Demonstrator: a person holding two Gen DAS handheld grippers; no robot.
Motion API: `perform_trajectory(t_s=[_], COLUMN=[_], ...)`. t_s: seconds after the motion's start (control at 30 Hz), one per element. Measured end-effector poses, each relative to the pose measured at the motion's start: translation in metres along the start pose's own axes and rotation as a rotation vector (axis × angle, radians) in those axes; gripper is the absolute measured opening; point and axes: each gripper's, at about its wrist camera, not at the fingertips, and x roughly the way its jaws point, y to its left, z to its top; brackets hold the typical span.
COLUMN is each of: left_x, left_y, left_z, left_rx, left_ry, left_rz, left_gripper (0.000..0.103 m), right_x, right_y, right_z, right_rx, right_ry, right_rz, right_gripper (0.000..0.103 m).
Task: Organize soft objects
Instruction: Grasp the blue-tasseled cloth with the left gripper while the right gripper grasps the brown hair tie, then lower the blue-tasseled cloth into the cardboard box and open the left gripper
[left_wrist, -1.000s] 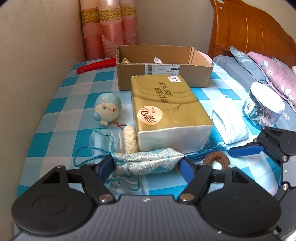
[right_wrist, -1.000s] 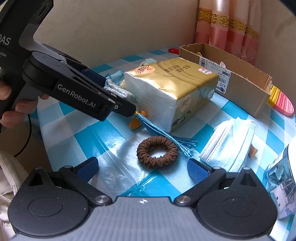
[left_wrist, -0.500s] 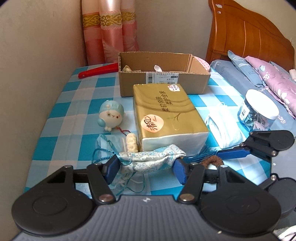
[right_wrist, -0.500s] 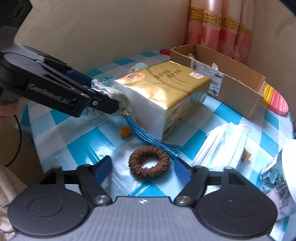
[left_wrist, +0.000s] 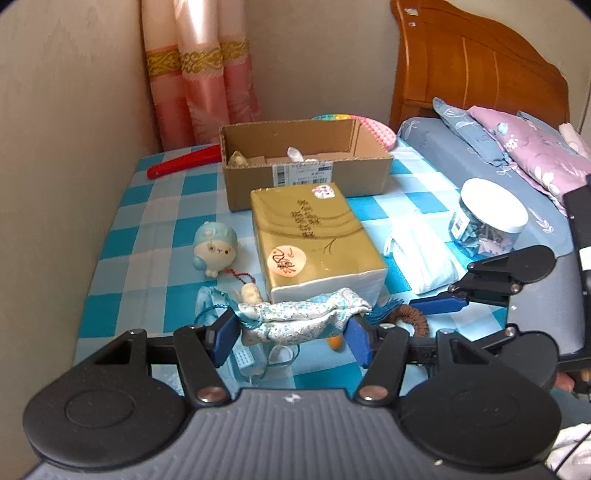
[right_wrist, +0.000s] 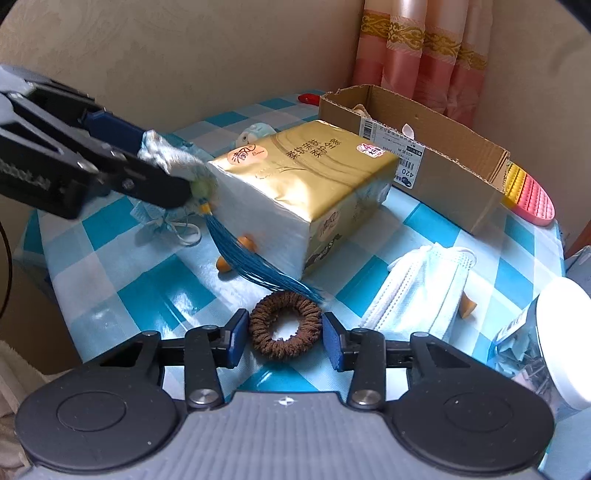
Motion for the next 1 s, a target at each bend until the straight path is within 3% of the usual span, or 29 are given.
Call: perform_trajectory(t_s=[0.6, 0.9, 1.0], left_x=[-0.027, -0.037, -0.028], left_y=[0.007, 0.013, 0.010], left_z=[0.023, 0.053, 0.052], left_rx=[0.031, 0.057, 0.073], left_ry=[-0.080, -0.140, -0.117], left_rz=[0.023, 0.027, 0.035], left_gripper=[0.060, 0.060, 0.060], right_x=[-0.034, -0.049, -0.051], right_y=[-0.008, -0.015, -0.015], right_z=[0.006, 0.016, 0.016], right_rx=[0.026, 0.032, 0.034], right_ry=[-0.047, -0.091, -0.098], right_rz=[-0.011, -0.022, -0.024], right_gripper=[0.048, 0.048, 0.048])
